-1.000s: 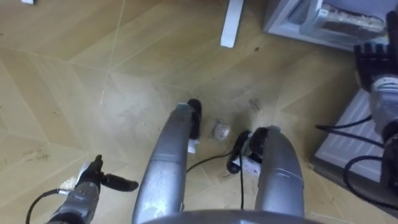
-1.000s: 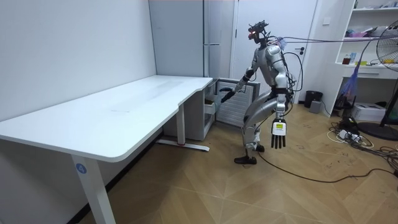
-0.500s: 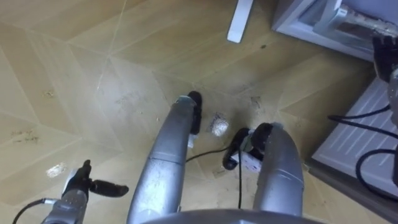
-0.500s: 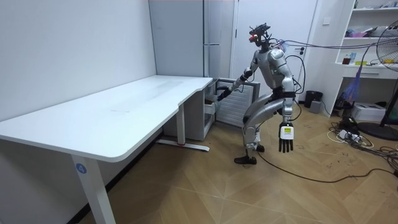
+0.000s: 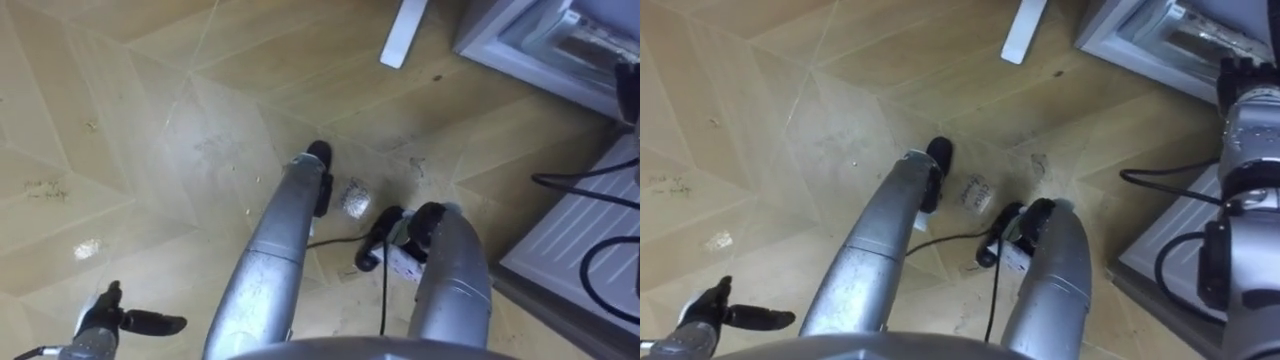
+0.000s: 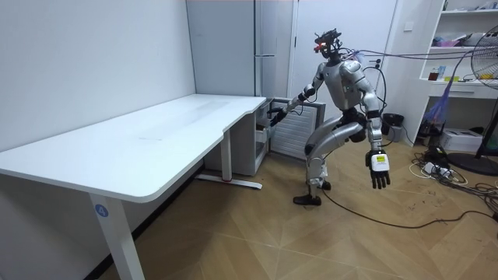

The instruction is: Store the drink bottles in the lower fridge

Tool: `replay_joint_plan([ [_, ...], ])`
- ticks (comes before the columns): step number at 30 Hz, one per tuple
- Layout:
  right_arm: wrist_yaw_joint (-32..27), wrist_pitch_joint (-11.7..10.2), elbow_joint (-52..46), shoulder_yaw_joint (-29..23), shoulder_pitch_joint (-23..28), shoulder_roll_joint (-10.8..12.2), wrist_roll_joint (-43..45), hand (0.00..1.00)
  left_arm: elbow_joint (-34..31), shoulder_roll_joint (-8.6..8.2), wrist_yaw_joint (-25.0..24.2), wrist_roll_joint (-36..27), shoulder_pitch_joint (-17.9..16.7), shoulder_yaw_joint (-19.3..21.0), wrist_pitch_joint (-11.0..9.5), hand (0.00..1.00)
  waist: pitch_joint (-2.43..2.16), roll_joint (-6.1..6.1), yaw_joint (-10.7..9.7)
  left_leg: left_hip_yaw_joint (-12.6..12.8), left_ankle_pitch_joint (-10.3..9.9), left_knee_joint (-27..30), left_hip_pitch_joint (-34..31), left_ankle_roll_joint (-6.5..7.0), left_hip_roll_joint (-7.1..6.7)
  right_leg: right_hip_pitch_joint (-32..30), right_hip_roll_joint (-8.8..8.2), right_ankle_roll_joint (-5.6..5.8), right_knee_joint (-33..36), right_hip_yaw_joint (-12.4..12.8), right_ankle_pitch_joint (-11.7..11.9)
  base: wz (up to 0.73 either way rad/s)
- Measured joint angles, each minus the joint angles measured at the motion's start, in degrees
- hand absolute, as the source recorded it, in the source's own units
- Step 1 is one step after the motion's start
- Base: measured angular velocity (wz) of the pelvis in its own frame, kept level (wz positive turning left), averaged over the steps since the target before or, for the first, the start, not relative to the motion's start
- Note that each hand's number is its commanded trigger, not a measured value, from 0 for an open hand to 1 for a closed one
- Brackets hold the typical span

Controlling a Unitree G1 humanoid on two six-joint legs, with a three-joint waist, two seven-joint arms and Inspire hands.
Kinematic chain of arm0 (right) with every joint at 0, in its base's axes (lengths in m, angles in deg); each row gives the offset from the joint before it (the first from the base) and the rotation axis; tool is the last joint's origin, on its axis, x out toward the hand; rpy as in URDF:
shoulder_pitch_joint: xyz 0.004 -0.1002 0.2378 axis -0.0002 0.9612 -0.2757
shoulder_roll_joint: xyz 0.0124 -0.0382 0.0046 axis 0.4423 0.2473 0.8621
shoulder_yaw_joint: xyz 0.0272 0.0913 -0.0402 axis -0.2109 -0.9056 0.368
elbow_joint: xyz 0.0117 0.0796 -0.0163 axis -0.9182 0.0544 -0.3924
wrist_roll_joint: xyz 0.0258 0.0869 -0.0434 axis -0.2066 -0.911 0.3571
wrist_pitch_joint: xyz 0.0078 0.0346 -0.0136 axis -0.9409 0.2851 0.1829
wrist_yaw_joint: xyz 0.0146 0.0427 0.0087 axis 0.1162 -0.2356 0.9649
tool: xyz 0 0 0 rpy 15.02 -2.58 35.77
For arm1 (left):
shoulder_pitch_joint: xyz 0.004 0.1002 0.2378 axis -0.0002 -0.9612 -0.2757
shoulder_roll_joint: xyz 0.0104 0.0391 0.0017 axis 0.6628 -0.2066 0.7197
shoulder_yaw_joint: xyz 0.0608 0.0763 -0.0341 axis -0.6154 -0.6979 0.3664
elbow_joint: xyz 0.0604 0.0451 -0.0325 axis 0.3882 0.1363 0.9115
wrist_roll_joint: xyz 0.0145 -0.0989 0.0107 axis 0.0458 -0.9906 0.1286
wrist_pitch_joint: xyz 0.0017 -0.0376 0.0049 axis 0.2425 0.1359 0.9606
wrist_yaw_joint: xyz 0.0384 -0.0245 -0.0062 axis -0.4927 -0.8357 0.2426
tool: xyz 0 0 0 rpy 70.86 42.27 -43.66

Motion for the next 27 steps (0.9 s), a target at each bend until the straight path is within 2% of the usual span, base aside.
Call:
replay_joint_plan([
  [4,-1.15,-0.95,-0.05,1.16,-1.11,0.0,0.04,0.0,-1.83,0.57,0.37,-0.02,-1.19,0.03,-0.41,0.0,0.01,-0.06,0.2,-1.26,0.76,-0.96,-0.77,-1.27,-0.08,0.02,-0.88,-1.02,-0.08,-2.54,-0.23,0.12],
  [6,-3.05,-1.65,-0.33,1.16,-2.32,-0.01,0.02,0.0,-2.0,0.74,0.82,-0.01,-1.44,0.61,-0.5,0.0,0.04,-0.13,0.24,-2.03,0.79,-1.19,-1.55,-1.32,0.03,-0.01,-1.86,-1.81,0.01,-4.64,-0.63,0.17],
  [9,-4.97,-2.73,-0.34,1.29,-4.62,-0.02,0.01,0.0,-1.96,0.63,0.83,0.0,-2.5,0.84,-0.74,0.0,0.06,-0.18,0.37,-2.72,0.81,-1.81,-1.79,-1.35,0.07,0.12,-3.36,-2.16,0.0,-6.6,-0.72,0.04],
  [11,-5.19,-3.08,-0.34,2.16,-4.97,-0.02,0.02,0.0,-1.91,0.88,1.08,-0.02,-3.12,1.09,-0.93,0.0,0.06,-0.17,0.47,-2.8,0.87,-2.01,-1.56,-1.45,-0.07,0.52,-3.44,-2.53,-0.02,-7.13,-0.69,0.04],
  [12,-6.03,-3.46,-0.37,2.51,-5.08,-0.01,0.1,0.0,-1.92,1.05,1.4,-0.03,-3.26,1.06,-1.06,0.0,0.06,-0.17,0.56,-2.76,1.24,-2.23,-1.36,-2.07,0.0,0.81,-3.43,-2.84,0.01,-7.37,-0.79,0.12],
  [14,-7.65,-4.28,-0.37,3.28,-5.66,-0.02,0.09,0.0,-1.92,1.06,1.5,-0.11,-3.28,0.99,-1.12,0.0,0.1,-0.28,0.56,-2.74,1.45,-2.8,-1.09,-2.38,-0.05,1.02,-3.67,-3.18,0.01,-7.55,-0.97,0.16],
  [19,-8.19,-4.59,-1.46,3.27,-5.98,-0.01,0.09,0.0,-1.92,1.0,1.42,-1.27,-3.53,1.02,-1.46,0.0,0.18,-0.43,0.62,-3.46,1.45,-2.7,-1.03,-2.37,0.17,2.28,-4.96,-4.38,-0.01,-10.3,-1.61,0.03],
  [23,-8.4,-5.23,-1.55,3.27,-5.98,-0.01,0.07,0.0,-1.92,1.04,1.43,-1.3,-3.86,0.98,-2.31,0.0,0.18,-0.38,1.21,-4.42,1.7,-2.49,-0.59,-2.66,-0.13,3.16,-4.39,-4.14,-0.07,-10.87,-2.02,0.01],
  [25,-8.42,-5.28,-1.56,3.27,-5.98,-0.01,0.08,0.0,-1.93,1.05,1.44,-1.41,-4.59,0.96,-2.6,0.0,0.19,-0.36,1.47,-5.06,2.26,-2.25,-0.46,-3.19,-0.11,3.45,-3.96,-4.31,-0.07,-11.08,-2.41,-0.02],
  [27,-8.43,-5.28,-1.55,3.28,-5.98,-0.01,0.08,0.0,-1.92,1.05,1.45,-1.83,-5.25,0.94,-2.59,0.0,0.2,-0.34,1.55,-5.68,2.74,-2.35,-0.23,-3.08,-0.14,4.01,-3.93,-4.7,-0.06,-11.81,-2.94,0.05],
])
